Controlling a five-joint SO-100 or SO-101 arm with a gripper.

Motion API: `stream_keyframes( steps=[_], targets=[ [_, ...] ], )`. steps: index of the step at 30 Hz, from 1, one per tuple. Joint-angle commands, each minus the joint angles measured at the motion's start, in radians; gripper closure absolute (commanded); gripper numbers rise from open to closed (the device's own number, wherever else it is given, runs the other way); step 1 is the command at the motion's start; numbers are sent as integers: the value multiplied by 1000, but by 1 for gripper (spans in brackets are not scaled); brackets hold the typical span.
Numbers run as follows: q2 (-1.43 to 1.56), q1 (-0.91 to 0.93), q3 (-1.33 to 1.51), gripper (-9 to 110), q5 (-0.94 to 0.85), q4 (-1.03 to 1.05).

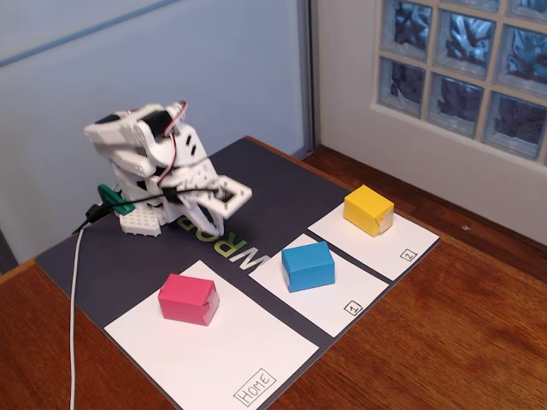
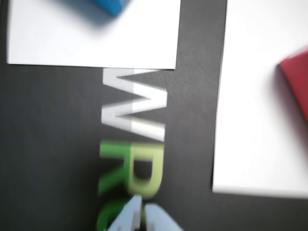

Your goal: Move box yellow to home

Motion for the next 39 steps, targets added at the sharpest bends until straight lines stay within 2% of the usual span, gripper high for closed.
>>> stream_keyframes(
  steps=[1, 5, 9, 17, 25, 33, 39],
  targets=[
    [-414, -9, -342, 102, -34, -6],
    [-701, -51, -715, 102, -9, 78],
    [-807, -133, -927, 102, 120, 126],
    [-933, -318, -1083, 102, 370, 141],
    [-1098, -491, -1259, 102, 483, 123],
    [-1460, -515, -1513, 102, 575, 60],
    [-1611, -532, -1548, 102, 588, -55]
  ],
)
